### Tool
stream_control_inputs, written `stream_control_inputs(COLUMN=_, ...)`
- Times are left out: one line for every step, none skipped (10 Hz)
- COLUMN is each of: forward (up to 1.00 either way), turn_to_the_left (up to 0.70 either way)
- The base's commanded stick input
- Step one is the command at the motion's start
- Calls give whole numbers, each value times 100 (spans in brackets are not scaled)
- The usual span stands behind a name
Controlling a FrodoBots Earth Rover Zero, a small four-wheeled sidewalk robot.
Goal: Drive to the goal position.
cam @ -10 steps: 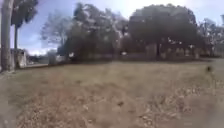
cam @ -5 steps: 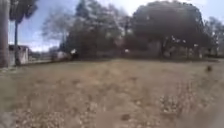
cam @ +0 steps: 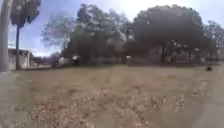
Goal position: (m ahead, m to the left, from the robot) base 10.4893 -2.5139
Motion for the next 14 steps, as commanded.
stream_control_inputs(forward=70, turn_to_the_left=-35)
stream_control_inputs(forward=70, turn_to_the_left=-35)
stream_control_inputs(forward=70, turn_to_the_left=-33)
stream_control_inputs(forward=70, turn_to_the_left=-19)
stream_control_inputs(forward=70, turn_to_the_left=0)
stream_control_inputs(forward=70, turn_to_the_left=0)
stream_control_inputs(forward=70, turn_to_the_left=0)
stream_control_inputs(forward=70, turn_to_the_left=0)
stream_control_inputs(forward=70, turn_to_the_left=0)
stream_control_inputs(forward=70, turn_to_the_left=0)
stream_control_inputs(forward=70, turn_to_the_left=0)
stream_control_inputs(forward=70, turn_to_the_left=0)
stream_control_inputs(forward=70, turn_to_the_left=0)
stream_control_inputs(forward=70, turn_to_the_left=0)
